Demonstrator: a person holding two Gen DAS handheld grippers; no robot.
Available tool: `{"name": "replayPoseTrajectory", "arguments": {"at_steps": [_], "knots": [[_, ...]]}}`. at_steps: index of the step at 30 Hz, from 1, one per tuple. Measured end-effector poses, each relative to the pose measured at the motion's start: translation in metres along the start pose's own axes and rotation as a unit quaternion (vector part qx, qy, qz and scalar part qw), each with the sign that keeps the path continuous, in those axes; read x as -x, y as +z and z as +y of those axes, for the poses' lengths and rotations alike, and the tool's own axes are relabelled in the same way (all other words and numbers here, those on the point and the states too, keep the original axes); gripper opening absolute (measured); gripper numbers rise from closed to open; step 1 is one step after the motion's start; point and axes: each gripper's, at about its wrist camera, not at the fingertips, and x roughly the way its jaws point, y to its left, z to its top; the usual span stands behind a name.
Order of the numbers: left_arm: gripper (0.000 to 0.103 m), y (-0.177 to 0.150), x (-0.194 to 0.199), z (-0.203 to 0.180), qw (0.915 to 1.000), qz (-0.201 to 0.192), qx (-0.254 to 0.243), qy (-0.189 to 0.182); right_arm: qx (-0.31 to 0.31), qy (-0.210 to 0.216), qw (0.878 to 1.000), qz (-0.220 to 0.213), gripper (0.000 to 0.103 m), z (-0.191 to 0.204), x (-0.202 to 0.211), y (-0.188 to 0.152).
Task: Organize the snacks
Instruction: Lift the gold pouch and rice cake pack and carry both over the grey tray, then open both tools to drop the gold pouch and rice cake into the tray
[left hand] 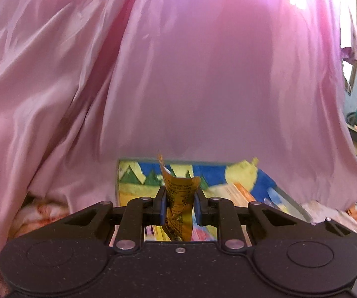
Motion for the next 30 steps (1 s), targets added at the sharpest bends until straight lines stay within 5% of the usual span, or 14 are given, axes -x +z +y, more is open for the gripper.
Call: {"name": "replayPoseTrajectory", "arguments": {"at_steps": [8, 18, 21, 26, 30], "knots": [[0.023, -0.004, -0.044, 0.024, 0.9994, 0.025, 0.025, 0.002, 0.002, -0.042, 0.999, -0.007, 0.077, -0.019, -0.068, 0.022], [0.020, -0.015, -0.061, 0.035, 0.9987, 0.041, 0.029, 0.000, 0.013, -0.047, 0.998, 0.027, 0.079, -0.012, -0.102, 0.004], [0.028, -0.014, -0.061, 0.032, 0.9989, 0.037, 0.027, 0.008, 0.019, -0.045, 0.998, 0.027, 0.084, -0.009, -0.103, 0.003], [0.066, -0.013, -0.049, 0.029, 0.9995, 0.021, 0.014, 0.021, 0.033, -0.050, 0.998, 0.025, 0.094, -0.004, -0.100, 0.005], [0.079, -0.012, -0.038, 0.024, 0.9996, 0.007, 0.012, 0.027, 0.038, -0.058, 0.997, 0.016, 0.102, -0.004, -0.090, 0.008]]}}
